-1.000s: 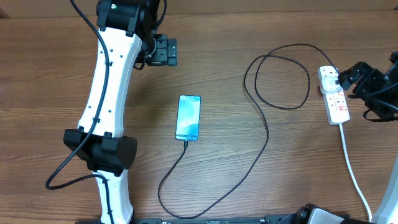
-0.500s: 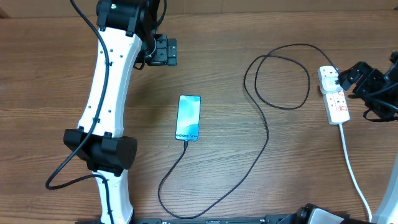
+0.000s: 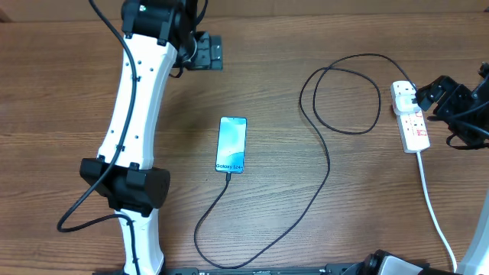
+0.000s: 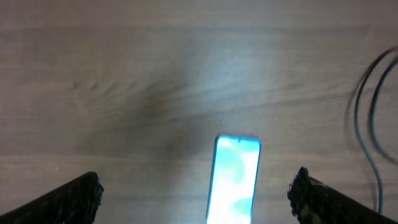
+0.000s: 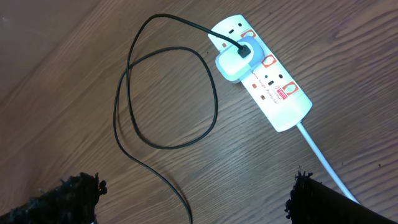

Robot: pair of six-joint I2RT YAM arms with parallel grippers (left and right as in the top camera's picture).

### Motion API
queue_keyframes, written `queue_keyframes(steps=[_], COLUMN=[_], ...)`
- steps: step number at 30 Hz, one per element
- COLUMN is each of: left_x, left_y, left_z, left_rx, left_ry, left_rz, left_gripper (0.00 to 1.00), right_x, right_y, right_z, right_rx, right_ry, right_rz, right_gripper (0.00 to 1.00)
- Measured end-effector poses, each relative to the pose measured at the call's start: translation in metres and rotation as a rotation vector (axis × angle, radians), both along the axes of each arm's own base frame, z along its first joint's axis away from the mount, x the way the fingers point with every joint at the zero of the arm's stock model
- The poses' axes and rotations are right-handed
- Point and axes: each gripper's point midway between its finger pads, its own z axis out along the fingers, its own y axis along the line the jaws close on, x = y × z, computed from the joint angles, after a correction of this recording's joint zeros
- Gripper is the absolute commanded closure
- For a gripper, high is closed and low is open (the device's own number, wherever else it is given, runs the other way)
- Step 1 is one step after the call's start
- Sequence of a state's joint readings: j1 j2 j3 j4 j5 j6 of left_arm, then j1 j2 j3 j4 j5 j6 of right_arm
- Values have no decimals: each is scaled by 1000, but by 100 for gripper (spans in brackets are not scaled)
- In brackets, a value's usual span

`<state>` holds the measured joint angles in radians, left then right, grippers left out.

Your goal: Plug charger to phone and switch on socket

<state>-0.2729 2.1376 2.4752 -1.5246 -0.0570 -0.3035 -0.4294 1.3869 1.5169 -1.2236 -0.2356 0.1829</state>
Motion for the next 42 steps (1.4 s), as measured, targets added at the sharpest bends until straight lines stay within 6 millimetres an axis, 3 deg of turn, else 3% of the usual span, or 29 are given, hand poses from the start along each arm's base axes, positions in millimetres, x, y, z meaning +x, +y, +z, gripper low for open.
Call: queue_keyframes(steps=[3,8,16,20,27,42], left_x=[8,2,-7,-16,-37,-94], left_y=[-12,-23,-15,-9,0,21], left_z=[7,28,93,113,110,124], left_rx=[15,39,9,-17,-47,-206], left_ry=[-63,-129,-330,-435,-538,-974], left_rz=[-19,-42,-23,-10,-2,29], left_gripper=[0,0,0,0,0,0], right_x=[0,0,0,0,0,0], right_y=[0,0,0,0,0,-1], right_z=[0,0,0,0,0,0], right_rx=[0,0,0,0,0,-2], right_ry=[0,0,0,0,0,2], right_rz=[-1,0,0,-1,-1,-3], right_gripper=[0,0,0,0,0,0])
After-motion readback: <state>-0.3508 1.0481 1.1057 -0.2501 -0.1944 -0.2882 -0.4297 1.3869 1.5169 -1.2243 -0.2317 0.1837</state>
